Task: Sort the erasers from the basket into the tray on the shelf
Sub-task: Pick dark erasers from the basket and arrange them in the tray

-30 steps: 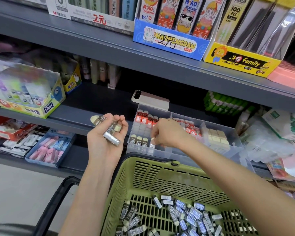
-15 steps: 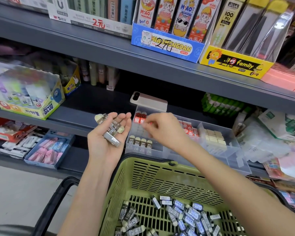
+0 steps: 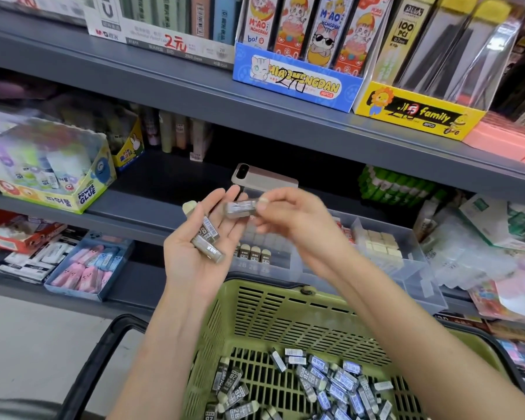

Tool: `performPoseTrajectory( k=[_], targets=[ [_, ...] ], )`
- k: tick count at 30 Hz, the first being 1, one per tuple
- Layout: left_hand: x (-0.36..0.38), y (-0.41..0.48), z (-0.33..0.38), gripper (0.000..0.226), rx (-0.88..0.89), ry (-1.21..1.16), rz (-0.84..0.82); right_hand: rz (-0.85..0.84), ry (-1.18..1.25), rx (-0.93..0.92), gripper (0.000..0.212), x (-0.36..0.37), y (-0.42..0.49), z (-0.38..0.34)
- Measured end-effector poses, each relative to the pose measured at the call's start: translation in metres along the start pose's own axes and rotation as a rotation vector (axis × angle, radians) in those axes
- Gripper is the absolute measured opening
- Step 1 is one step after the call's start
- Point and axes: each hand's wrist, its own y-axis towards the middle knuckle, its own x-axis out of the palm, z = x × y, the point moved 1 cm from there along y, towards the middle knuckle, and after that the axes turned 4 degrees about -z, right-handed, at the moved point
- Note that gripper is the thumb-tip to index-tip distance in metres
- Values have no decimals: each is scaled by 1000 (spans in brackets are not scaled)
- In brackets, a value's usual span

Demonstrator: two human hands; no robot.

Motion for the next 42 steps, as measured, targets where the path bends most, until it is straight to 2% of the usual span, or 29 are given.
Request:
performPoseTrajectory(
  k=[2,4,6,8,12,15,18,21,23,26,29,31,33,36,37,40,42],
  targets=[
    [-3,0,3,41,12,-44,34,58,-24,14,10,-21,4,-6],
    [-6,1,5,41,30,-68,57,58,-382,-12,13,-39,7,-9],
    [-7,2,7,40,48,-62,73,-51,-830,-29,13,-47,11,-7],
    [-7,2,7,40,54,-47,85,-185,-1102,11,17,-48,13,-1],
    [-7,2,8,27,45,-40,81,-339,-1327,68,12,-43,15,7],
    [-8,3,7,32,45,-28,75,-283,-1450,24,6,-40,16,9],
    [-9,4,7,34,44,-23,76,-290,-1705,-100,15,-38,16,12],
    [-9,4,7,28,36,1,89,-370,-1840,-67,28,-40,14,14],
    [-9,3,7,27,29,13,103,-419,-1862,-28,38,-41,14,17],
    [-10,4,8,32,18,10,110,-405,-1863,-40,39,-40,13,16],
    [-11,4,8,36,3,7,112,-325,-1812,-194,33,-35,13,11],
    [-10,3,7,43,-4,10,106,-190,-1617,-315,34,-29,12,6],
    [-8,2,7,49,-3,29,87,-83,-1231,-367,32,-16,7,-1],
    [-5,1,5,51,1,85,51,-58,-842,-372,16,9,4,-6],
    [-3,0,4,51,-6,101,32,-70,-777,-351,6,17,6,-7],
    [0,-3,-2,42,-53,116,-39,-123,-782,-317,36,29,9,-6],
    [0,-4,-4,35,-70,133,-66,-194,-830,-305,36,31,9,-8]
  ],
)
